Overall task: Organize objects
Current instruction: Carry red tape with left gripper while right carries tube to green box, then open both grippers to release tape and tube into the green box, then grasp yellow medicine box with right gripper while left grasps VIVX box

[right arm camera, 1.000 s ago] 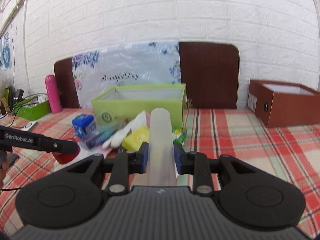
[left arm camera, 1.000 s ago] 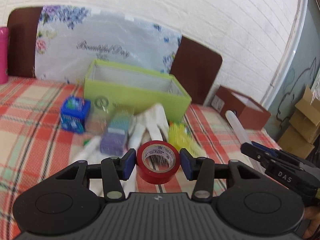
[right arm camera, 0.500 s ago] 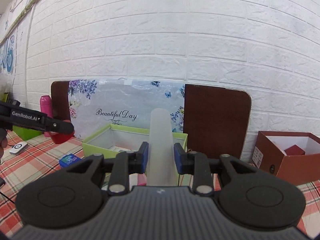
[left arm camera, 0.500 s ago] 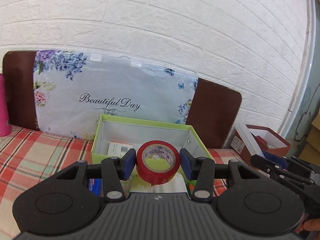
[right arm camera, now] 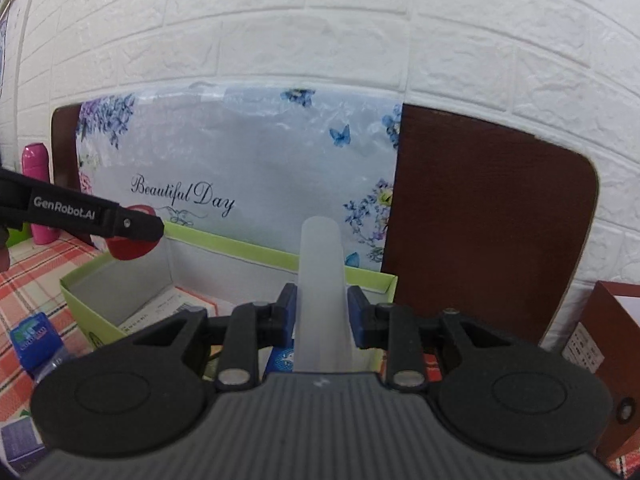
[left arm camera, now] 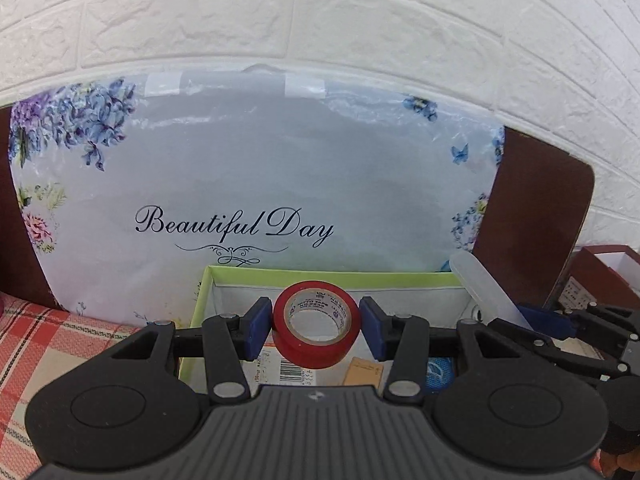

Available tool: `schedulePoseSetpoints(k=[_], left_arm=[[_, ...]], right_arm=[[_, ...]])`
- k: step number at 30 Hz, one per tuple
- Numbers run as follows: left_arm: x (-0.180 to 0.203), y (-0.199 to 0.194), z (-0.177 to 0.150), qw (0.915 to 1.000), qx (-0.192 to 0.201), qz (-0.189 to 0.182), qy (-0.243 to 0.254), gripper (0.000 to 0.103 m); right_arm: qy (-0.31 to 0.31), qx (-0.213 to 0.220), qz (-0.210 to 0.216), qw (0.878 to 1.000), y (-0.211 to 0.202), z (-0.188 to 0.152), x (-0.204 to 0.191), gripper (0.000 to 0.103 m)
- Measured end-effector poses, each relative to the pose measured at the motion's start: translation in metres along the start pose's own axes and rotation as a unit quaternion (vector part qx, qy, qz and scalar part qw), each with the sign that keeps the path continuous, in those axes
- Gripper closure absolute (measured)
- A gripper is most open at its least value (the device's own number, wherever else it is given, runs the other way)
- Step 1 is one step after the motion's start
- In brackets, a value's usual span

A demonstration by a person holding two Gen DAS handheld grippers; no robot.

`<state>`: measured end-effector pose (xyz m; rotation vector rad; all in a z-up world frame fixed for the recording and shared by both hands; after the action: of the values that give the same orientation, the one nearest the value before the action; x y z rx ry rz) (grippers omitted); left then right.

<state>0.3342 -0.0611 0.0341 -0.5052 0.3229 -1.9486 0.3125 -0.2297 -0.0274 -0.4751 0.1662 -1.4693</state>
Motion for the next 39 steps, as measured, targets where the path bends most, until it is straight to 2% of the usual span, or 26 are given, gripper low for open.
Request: schedulePoseSetpoints(k=[4, 5, 6, 7, 8, 10, 12, 19, 21, 28, 33, 39], left_arm=[[-0.015, 0.026, -0.007, 0.9997, -0.011, 0.006, -0.019, 0.053], [-0.018, 0.03, -0.009, 0.9997, -0.01, 0.005, -0.022, 0.047], [-0.02, 0.033, -0.011, 0.9997, -0.015, 0.003, -0.02, 0.03], [-0.021, 0.036, -0.014, 0.9996, -0.021, 0.009, -0.016, 0.024], [-0.022, 0.036, -0.017, 0.9995, -0.021, 0.023, -0.011, 0.022], [-0.024, 0.036, -0.021, 0.9992, -0.019, 0.034, -0.003, 0.022], [-0.026, 0.034, -0.024, 0.9992, -0.019, 0.034, -0.007, 0.022], [-0.016, 0.008, -0.02, 0.9991, -0.012, 0.042, 0.0, 0.022], [-0.009, -0.006, -0.019, 0.9993, -0.006, 0.038, 0.004, 0.022], [0.017, -0.066, -0.027, 0.9996, 0.012, 0.027, -0.005, 0.022], [0.044, -0.11, -0.055, 0.9997, 0.005, 0.023, 0.004, 0.021], [0.078, -0.143, -0.109, 0.9993, -0.014, 0.009, 0.034, 0.021]], right_arm=[[-0.011, -0.015, 0.001, 1.0, 0.03, -0.007, -0.012, 0.076], [-0.015, -0.021, 0.0, 1.0, 0.037, -0.009, -0.014, 0.076], [-0.021, -0.027, 0.004, 0.999, 0.042, -0.012, -0.017, 0.076], [-0.028, -0.038, 0.01, 0.999, 0.048, -0.015, -0.02, 0.075], [-0.036, -0.051, 0.013, 0.998, 0.053, -0.017, -0.022, 0.059], [-0.026, -0.039, 0.008, 0.999, 0.052, -0.017, -0.02, 0.042], [-0.017, -0.028, 0.004, 0.999, 0.046, -0.015, -0.02, 0.011], [-0.025, -0.014, 0.0, 1.0, 0.02, -0.004, -0.022, 0.003], [-0.018, -0.005, -0.008, 1.0, 0.008, 0.001, -0.018, 0.0], [-0.021, -0.004, -0.044, 0.999, -0.052, 0.012, -0.007, 0.0], [-0.012, 0.021, -0.032, 0.999, -0.113, -0.003, 0.0, 0.0], [0.007, 0.049, -0.015, 0.999, -0.181, -0.048, 0.0, 0.0]])
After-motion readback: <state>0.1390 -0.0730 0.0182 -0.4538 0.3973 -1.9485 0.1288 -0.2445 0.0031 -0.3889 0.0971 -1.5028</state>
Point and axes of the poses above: each gripper's, at about its wrist camera, not at the fingertips, and y roughly the way its jaws point, x to its right, z to its top, the point moved 4 cm from there along y, roughly the way its jaws point, and after that the axes turned 12 degrees about -z, right-handed, at the moved point
